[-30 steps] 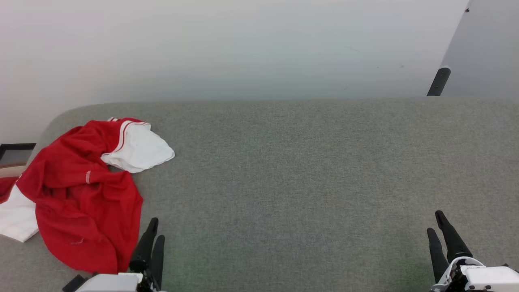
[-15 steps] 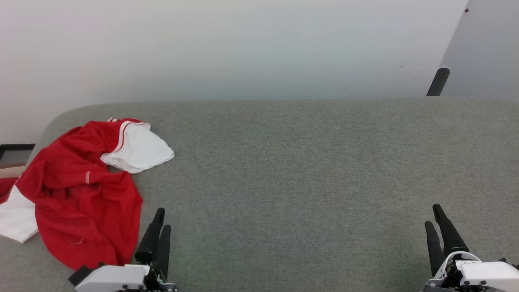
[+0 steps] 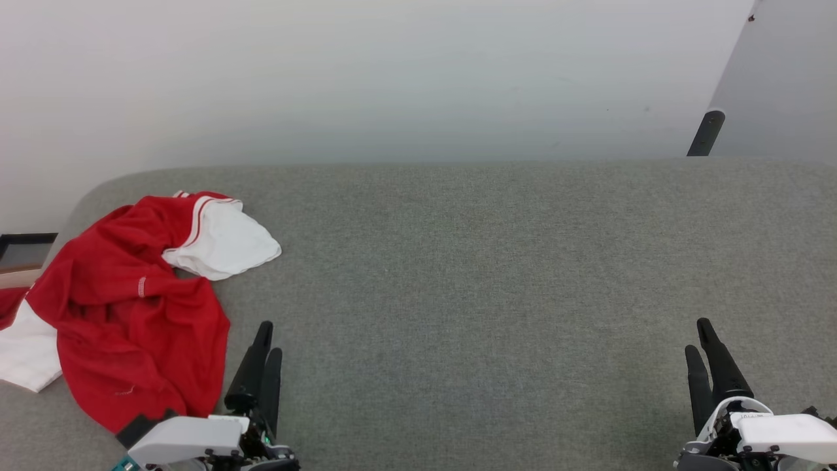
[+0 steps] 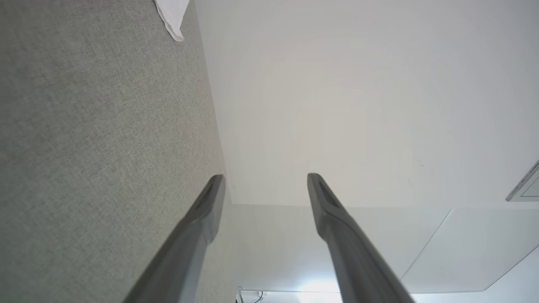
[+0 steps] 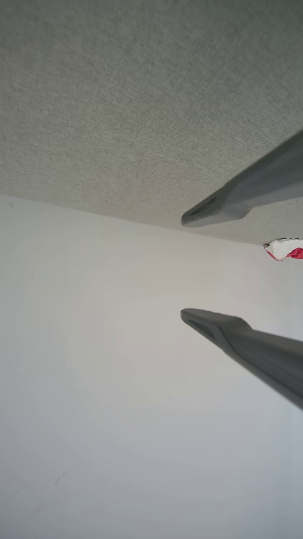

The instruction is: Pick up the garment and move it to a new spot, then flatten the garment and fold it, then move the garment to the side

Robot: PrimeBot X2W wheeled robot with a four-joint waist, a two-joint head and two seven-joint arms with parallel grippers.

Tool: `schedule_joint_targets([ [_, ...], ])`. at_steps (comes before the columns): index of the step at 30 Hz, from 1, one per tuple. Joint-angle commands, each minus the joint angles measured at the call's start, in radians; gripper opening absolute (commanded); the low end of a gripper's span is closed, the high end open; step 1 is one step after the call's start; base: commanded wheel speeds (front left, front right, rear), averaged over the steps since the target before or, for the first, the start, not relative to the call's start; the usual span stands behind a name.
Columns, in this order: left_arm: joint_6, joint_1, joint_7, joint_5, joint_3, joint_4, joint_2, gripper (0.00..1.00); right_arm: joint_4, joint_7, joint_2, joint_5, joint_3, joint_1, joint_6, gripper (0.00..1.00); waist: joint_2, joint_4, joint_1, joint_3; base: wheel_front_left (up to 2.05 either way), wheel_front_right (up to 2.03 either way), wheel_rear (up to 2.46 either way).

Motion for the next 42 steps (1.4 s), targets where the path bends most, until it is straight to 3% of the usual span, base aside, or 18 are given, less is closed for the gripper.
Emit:
schedule_joint_targets([
  [1, 0.001, -0.026, -0.006, 0.004, -0.005, -0.020, 0.008, 1.00, -0.017, -0.009, -0.008, -0.013, 0.006, -0.029, 0.000, 1.00, -0.0001, 0.000, 0.0000, 0.000, 0.00, 0.00, 0.00],
  [17, 0.001, -0.035, -0.050, 0.060, -0.050, -0.035, 0.031, 1.00, -0.032, -0.059, -0.032, -0.065, 0.046, -0.032, 0.001, 1.00, -0.0001, 0.001, 0.0000, -0.007, 0.00, 0.00, 0.00],
  [29, 0.020, -0.050, -0.139, 0.255, -0.119, -0.017, 0.086, 1.00, -0.026, -0.115, -0.074, -0.202, 0.083, -0.039, 0.001, 1.00, -0.0001, 0.004, 0.0000, -0.015, 0.00, 0.00, 0.00],
  [42, 0.088, -0.071, -0.207, 0.595, -0.170, 0.004, 0.128, 1.00, 0.008, -0.168, -0.103, -0.626, 0.097, -0.049, 0.001, 1.00, -0.0001, 0.008, 0.0000, -0.022, 0.00, 0.00, 0.00],
])
